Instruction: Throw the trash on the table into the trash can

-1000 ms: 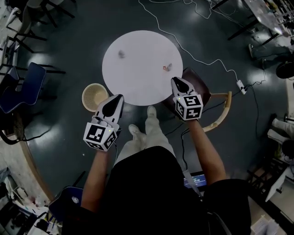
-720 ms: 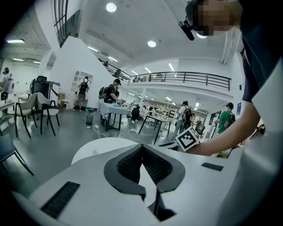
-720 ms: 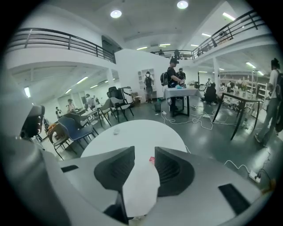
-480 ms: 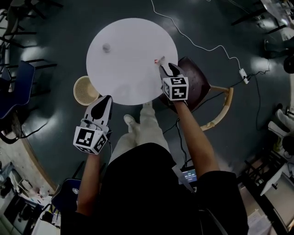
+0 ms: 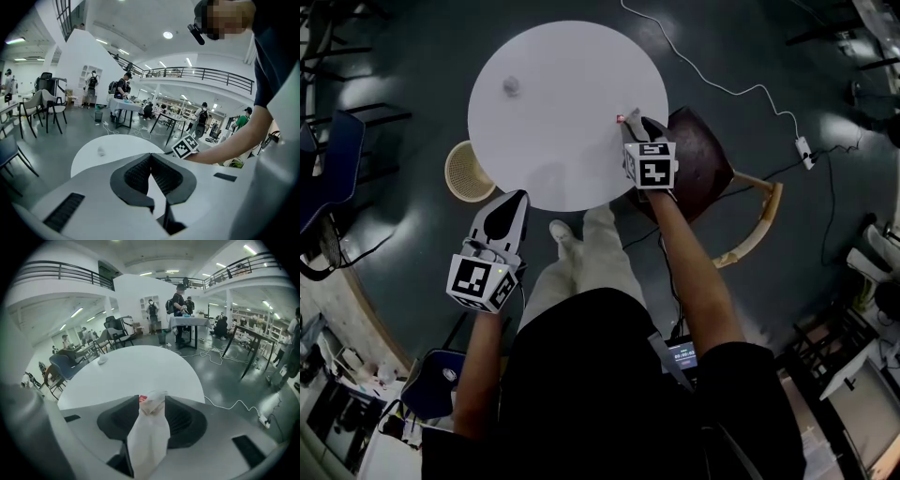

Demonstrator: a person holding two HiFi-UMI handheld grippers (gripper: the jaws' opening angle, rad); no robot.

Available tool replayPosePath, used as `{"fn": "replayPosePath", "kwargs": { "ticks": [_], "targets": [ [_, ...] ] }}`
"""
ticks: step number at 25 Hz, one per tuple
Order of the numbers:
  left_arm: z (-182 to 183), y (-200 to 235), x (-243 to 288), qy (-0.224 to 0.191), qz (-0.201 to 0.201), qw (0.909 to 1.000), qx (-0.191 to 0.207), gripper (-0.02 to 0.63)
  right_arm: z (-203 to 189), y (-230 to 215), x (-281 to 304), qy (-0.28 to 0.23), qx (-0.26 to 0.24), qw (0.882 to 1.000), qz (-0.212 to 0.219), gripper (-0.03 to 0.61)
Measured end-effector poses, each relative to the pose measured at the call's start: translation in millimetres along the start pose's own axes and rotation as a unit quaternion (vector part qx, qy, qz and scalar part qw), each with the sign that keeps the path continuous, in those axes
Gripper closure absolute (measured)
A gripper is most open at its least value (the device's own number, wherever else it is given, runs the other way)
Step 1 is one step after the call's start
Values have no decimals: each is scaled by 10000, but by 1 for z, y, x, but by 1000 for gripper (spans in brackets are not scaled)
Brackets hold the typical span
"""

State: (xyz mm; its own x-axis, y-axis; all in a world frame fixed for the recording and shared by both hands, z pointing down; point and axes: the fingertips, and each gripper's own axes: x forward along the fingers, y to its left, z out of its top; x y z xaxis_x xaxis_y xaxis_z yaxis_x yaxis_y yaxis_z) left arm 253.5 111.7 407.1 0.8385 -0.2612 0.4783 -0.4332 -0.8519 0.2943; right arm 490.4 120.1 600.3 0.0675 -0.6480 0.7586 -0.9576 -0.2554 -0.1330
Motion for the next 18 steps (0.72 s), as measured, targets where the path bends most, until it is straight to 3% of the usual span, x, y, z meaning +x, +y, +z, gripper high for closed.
{"fn": "replayPosePath", "kwargs": {
  "ticks": [2,6,8,15,18],
  "targets": [
    [-1,2,2,14,20,10000,-22,598,0,-1,3,47,-8,10000,-19,404],
    [-1,4,4,11,42,10000,-37,598,-2,-3,6,111,-46,9999,-105,503],
    [0,5,4,5,37,10000,-11,598,-1,-2,5,102,-68,9999,-110,521],
    [6,-3,-2,-98,3,9999,-24,598,14,18,-20,-143,-300,9993,175,545],
    [19,-11,-8,-328,-89,9994,98,598,28,34,-41,-266,-479,9977,397,546]
  ]
}}
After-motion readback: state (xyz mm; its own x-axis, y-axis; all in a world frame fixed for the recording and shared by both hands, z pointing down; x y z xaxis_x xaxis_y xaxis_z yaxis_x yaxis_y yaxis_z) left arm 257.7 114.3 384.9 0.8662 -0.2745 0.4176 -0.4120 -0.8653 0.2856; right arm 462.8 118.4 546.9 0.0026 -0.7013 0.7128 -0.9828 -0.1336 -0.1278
